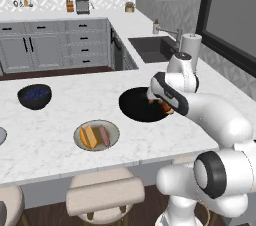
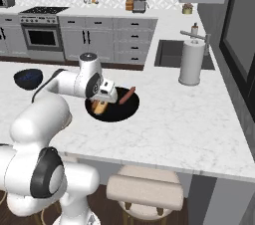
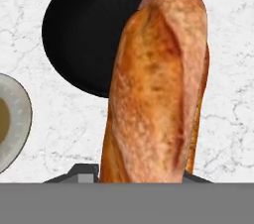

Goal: Place one bun and one sausage from the bowl on each plate.

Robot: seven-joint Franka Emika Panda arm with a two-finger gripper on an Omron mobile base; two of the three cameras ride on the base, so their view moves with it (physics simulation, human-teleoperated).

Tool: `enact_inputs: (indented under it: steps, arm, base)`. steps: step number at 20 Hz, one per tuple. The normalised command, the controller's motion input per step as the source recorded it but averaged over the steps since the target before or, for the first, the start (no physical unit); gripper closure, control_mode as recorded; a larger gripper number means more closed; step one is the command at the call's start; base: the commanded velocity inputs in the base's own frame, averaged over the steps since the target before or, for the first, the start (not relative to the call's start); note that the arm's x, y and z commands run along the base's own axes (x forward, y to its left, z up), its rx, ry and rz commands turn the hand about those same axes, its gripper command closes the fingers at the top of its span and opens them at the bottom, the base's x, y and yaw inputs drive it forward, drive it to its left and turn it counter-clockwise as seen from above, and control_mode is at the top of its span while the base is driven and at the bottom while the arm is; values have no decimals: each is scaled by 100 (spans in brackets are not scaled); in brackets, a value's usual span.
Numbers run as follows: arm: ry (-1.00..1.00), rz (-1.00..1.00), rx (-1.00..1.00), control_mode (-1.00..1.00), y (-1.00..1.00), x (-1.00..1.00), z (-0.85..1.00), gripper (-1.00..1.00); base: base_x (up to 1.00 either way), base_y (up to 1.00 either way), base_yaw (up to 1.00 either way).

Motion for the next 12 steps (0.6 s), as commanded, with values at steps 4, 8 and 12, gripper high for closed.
enact_inputs:
  steps: [4, 8, 12]
  arm:
    - [23, 24, -2, -100, 6, -64, -5, 100]
    - [8, 1, 0, -100, 0, -35, -9, 100]
    - [1, 0, 0, -100, 0, 0, 0, 100]
  base:
    - [0, 0, 0]
    - [0, 0, 0]
    - [0, 0, 0]
